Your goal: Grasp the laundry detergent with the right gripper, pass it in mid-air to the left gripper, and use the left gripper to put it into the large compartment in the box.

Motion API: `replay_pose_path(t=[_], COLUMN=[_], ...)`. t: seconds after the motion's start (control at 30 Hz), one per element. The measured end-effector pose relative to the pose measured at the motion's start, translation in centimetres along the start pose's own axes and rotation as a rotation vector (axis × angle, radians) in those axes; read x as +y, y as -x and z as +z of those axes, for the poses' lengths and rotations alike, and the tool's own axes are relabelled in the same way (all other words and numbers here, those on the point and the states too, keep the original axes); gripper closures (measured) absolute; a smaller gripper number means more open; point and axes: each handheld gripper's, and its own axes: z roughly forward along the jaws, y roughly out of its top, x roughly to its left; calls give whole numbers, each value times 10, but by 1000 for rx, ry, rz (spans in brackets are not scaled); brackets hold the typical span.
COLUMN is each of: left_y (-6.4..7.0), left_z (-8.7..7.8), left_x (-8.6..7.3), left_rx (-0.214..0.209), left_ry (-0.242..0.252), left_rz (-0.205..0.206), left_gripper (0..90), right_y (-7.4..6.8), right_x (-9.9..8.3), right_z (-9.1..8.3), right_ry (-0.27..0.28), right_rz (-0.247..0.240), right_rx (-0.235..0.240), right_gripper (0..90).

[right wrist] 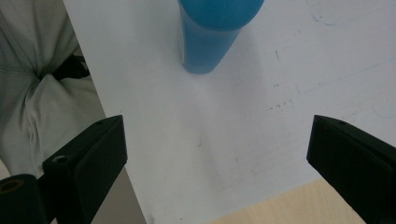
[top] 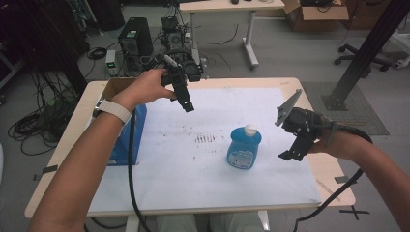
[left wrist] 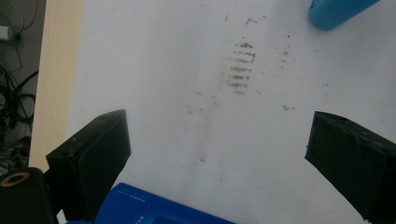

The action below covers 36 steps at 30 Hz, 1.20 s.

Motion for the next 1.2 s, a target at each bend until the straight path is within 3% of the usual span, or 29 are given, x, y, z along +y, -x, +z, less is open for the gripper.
replay_pose_path(t=[0.53, 1.2], left_y=[2, 4], left_z=[1, -2], left_x=[6, 3], left_rx=[-15, -9], left_ry=[-1, 7], left_rz=[13, 15], left_gripper=[49, 55], right_y=[2, 2], right_x=[-5, -3], right_z=[-5, 0], right_ry=[65, 56], right_rz=[41, 67], right_rx=[-2, -9], right_gripper=[35, 35])
